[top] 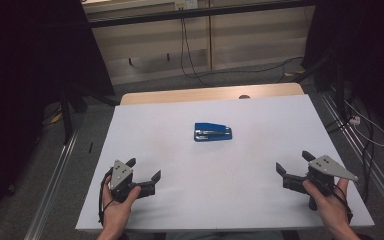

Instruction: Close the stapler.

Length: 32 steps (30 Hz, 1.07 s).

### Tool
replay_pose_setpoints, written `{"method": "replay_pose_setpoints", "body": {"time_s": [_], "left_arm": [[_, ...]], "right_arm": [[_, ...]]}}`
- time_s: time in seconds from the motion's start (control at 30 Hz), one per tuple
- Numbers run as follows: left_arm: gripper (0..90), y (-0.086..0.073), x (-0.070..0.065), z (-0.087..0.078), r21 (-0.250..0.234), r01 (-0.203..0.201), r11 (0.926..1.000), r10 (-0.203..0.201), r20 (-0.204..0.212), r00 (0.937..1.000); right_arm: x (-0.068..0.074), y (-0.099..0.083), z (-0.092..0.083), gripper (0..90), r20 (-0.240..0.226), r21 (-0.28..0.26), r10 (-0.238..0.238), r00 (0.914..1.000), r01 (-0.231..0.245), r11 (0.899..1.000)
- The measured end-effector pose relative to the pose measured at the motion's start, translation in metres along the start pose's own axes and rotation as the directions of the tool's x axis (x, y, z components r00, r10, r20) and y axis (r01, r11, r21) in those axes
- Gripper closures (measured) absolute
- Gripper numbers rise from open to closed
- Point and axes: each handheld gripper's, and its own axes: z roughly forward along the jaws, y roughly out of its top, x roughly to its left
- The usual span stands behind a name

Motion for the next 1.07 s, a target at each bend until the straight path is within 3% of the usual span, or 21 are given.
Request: {"method": "replay_pose_setpoints", "body": {"time_s": [0.23, 0.37, 0.5, 0.87, 1.07], "left_arm": [[3.2, -0.004, 0.003, -0.008, -0.031, 0.016, 0.9994, -0.017, -0.033, 0.9993], [3.2, -0.008, 0.005, -0.008, -0.014, 0.017, 0.9998, -0.018, -0.029, 0.9994], [3.2, -0.009, 0.007, -0.010, -0.036, 0.025, 0.9991, -0.026, -0.026, 0.9993], [3.2, -0.007, 0.005, -0.006, -0.045, 0.038, 0.9982, -0.039, -0.004, 0.9992], [3.2, -0.006, 0.001, -0.005, -0.040, 0.012, 0.9991, -0.012, 0.008, 0.9999]], "right_arm": [[-0.004, -0.002, -0.008, 5.4, 0.007, -0.008, -0.016, 0.9999, 0.016, 1.000], [-0.006, -0.004, -0.010, 5.3, 0.019, -0.019, 0.005, 0.9998, -0.005, 1.000], [-0.006, -0.009, -0.012, 4.6, 0.013, -0.014, 0.019, 0.9997, -0.018, 1.000], [-0.008, -0.007, -0.009, 4.5, 0.017, -0.039, 0.015, 0.9997, -0.014, 0.999], [-0.006, -0.006, -0.007, 3.4, 0.000, -0.030, 0.010, 0.9999, -0.010, 0.999]]}}
